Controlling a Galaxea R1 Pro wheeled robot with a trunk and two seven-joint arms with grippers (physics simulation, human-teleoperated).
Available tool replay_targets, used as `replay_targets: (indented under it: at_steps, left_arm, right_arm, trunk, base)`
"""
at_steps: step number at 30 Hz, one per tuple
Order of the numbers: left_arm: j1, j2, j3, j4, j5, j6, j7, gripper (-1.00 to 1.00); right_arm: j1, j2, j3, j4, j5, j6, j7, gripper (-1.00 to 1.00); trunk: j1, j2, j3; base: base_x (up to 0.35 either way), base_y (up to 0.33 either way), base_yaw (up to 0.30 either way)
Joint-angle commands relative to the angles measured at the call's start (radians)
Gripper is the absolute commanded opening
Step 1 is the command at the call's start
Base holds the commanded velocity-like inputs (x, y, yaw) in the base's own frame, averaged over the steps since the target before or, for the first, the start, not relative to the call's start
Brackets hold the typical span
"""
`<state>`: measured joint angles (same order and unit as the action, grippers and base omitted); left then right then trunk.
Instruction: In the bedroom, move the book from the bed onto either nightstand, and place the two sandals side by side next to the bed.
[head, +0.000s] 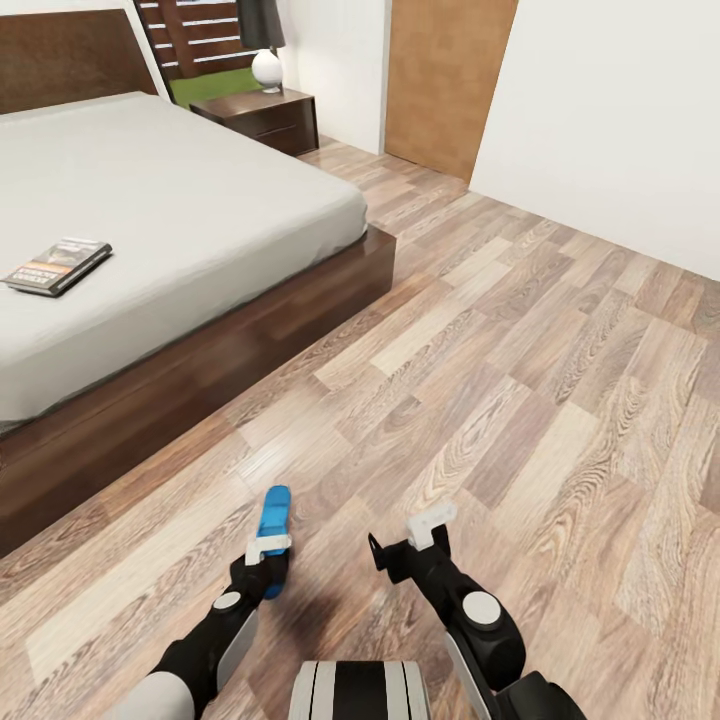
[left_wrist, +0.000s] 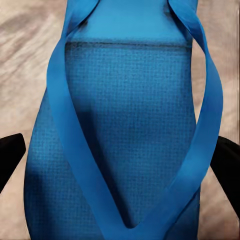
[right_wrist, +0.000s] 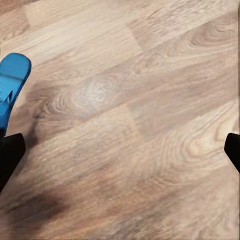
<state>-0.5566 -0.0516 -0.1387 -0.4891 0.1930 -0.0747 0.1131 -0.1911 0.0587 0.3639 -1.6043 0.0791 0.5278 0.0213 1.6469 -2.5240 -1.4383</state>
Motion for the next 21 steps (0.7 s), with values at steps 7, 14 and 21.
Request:
replay_targets:
  at_steps: [7, 14, 21]
  left_arm:
    - [-0.017, 0.001, -0.008, 0.001, 0.011, -0.004, 0.009, -1.00]
    - [-0.017, 0.001, -0.008, 0.001, 0.011, -0.004, 0.009, -1.00]
    - [-0.017, 0.001, -0.008, 0.001, 0.011, -0.004, 0.009, -1.00]
  right_arm:
    - [0.000, 0.000, 0.000, -0.016, 0.008, 0.006, 0.002, 1.00]
    - [0.000, 0.000, 0.000, -0.016, 0.008, 0.006, 0.002, 1.00]
    - [0.000, 0.000, 0.000, -0.016, 0.008, 0.006, 0.002, 1.00]
  trunk:
    - [0.000, 0.000, -0.001]
    - [0.000, 0.000, -0.001]
    - [0.000, 0.000, -0.001]
  base:
    - [0.000, 0.000, 0.000]
    - [0.000, 0.000, 0.000]
    - [0.000, 0.000, 0.000]
